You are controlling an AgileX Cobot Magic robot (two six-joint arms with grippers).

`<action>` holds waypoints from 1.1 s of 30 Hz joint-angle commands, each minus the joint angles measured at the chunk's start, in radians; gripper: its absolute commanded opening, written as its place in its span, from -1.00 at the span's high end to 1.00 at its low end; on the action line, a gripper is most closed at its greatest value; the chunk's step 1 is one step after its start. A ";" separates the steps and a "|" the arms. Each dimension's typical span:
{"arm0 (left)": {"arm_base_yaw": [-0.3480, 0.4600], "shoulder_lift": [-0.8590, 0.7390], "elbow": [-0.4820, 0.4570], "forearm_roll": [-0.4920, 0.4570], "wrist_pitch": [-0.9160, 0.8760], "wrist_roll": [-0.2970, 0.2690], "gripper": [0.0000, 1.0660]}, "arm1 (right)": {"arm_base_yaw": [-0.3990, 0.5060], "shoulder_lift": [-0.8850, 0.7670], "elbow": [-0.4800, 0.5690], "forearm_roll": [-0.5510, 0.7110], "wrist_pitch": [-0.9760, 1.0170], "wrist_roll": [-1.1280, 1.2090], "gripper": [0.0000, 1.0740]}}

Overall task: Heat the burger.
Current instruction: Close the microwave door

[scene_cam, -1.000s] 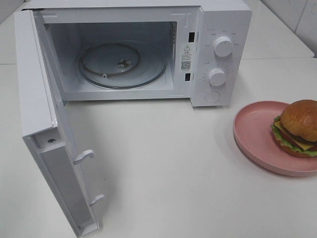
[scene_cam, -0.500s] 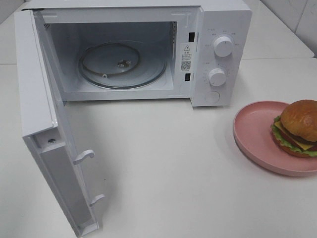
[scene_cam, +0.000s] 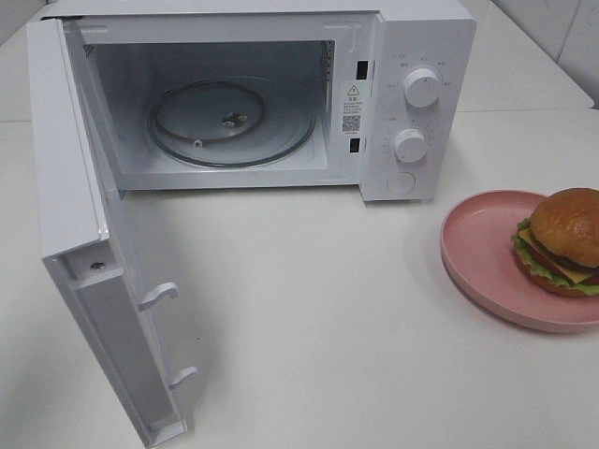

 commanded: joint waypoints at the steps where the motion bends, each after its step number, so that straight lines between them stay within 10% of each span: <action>1: -0.002 0.151 -0.005 -0.013 -0.156 0.002 0.99 | -0.006 -0.026 0.001 -0.002 0.000 -0.003 -0.37; 33: -0.124 0.653 -0.198 0.083 -0.450 0.001 0.99 | -0.006 -0.026 0.001 -0.005 0.000 0.002 -0.37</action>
